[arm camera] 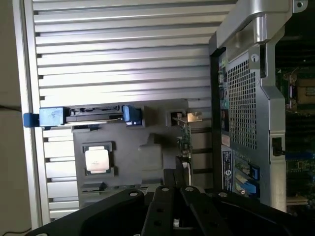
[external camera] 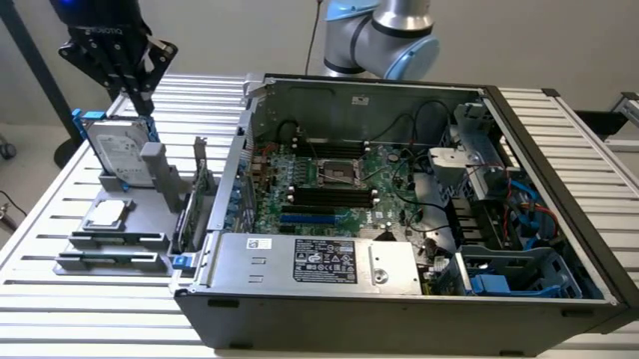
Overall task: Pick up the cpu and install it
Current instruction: 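Reach for the cpu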
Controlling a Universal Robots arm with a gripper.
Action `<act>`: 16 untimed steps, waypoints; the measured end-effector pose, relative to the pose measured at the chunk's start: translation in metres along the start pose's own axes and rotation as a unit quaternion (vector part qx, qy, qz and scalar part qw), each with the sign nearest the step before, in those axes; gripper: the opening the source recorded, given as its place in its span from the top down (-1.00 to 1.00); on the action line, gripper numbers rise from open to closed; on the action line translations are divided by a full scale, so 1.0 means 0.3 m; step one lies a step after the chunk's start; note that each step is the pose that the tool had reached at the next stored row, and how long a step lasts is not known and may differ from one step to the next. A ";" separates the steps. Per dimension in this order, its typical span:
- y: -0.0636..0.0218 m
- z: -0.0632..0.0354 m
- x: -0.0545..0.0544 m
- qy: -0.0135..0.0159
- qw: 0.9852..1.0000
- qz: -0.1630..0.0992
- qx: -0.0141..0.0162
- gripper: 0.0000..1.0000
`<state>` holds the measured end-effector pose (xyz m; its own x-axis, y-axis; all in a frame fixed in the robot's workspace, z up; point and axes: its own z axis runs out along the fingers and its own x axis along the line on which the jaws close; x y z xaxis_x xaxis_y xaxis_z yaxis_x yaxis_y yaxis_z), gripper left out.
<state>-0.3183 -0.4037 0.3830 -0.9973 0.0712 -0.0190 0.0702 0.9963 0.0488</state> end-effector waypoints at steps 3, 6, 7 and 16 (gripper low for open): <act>-0.004 0.003 0.046 0.000 1.000 0.000 0.000 0.79; -0.007 0.009 0.091 0.000 1.000 0.000 0.000 0.79; -0.008 0.013 0.106 0.000 1.000 0.000 0.000 0.79; -0.020 0.058 0.244 0.000 1.000 0.000 0.000 0.79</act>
<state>-0.3912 -0.4037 0.3641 -0.9973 0.0712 -0.0190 0.0702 0.9963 0.0487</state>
